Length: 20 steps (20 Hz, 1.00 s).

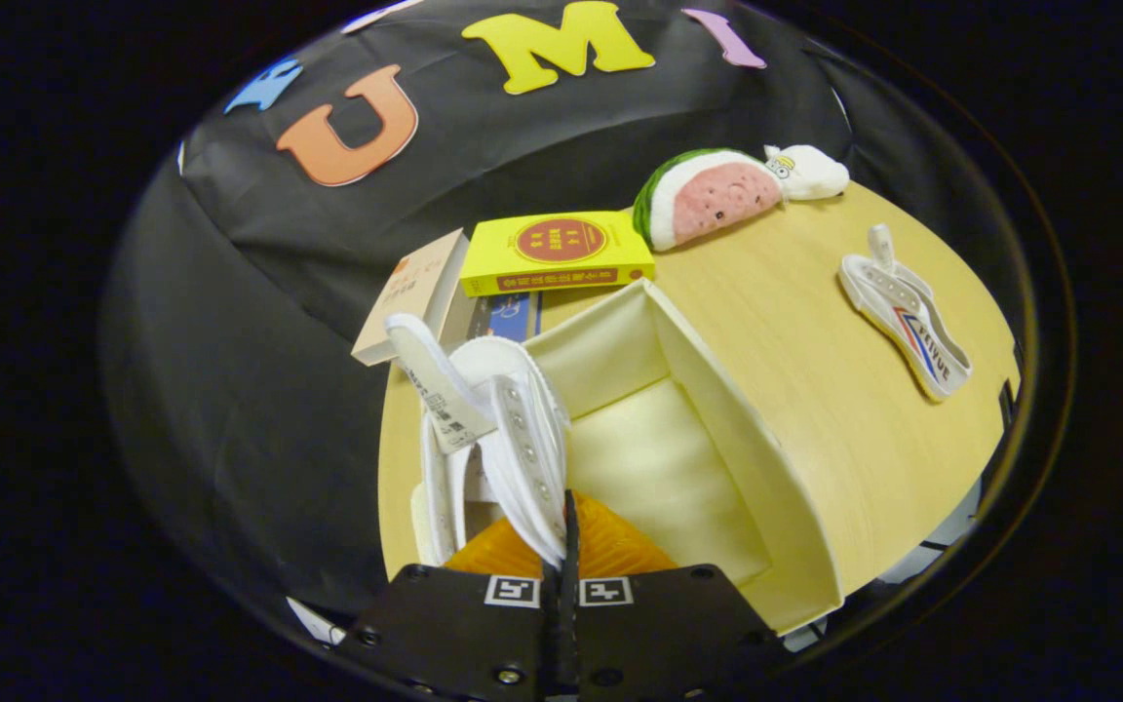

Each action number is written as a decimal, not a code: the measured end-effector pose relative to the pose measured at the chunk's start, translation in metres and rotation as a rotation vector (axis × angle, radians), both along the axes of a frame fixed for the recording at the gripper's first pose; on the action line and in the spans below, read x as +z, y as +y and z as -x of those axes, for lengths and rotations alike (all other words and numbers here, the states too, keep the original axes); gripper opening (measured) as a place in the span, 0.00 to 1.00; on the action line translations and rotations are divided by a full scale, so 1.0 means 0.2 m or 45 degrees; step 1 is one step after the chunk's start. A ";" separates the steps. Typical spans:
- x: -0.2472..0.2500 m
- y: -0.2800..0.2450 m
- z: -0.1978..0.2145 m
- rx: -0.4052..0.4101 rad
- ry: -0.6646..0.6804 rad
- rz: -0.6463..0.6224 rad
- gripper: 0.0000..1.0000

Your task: Open the storage box then place both shoes into the box .Put the left shoe in first, then the right shoe, with the right side of both shoes facing outward in a uniform manner.

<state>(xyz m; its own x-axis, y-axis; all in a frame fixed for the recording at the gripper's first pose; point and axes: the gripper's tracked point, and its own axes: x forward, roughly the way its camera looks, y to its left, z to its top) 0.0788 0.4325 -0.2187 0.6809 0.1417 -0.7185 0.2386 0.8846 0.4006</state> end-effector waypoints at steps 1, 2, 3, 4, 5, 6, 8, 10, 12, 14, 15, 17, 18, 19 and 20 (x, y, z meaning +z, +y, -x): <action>-0.01 0.01 0.01 -0.004 0.003 -0.003 0.00; -0.04 0.01 0.03 -0.011 0.016 -0.008 0.00; -0.07 0.02 0.05 -0.009 0.042 -0.005 0.00; -0.09 0.02 0.06 -0.010 0.046 -0.004 0.00; -0.10 0.02 0.05 -0.013 0.054 -0.005 0.00; -0.12 0.01 0.04 -0.023 0.061 -0.006 0.00; -0.16 0.00 0.02 -0.030 0.088 -0.009 0.00; -0.21 0.02 0.02 -0.016 0.126 -0.006 0.00; -0.23 0.06 0.01 0.028 0.144 -0.004 0.00; -0.25 0.10 0.00 0.085 0.143 -0.008 0.03; -0.25 0.13 0.00 0.127 0.158 -0.016 0.09; -0.26 0.14 0.04 0.165 0.198 -0.005 0.33; -0.23 0.15 0.03 0.176 0.183 0.000 0.51; -0.22 0.15 0.04 0.197 0.173 0.006 0.54; -0.21 0.15 0.05 0.214 0.164 0.017 0.69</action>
<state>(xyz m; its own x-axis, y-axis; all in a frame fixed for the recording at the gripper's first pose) 0.0679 0.4625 -0.2604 0.5509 0.2353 -0.8007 0.1359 0.9213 0.3643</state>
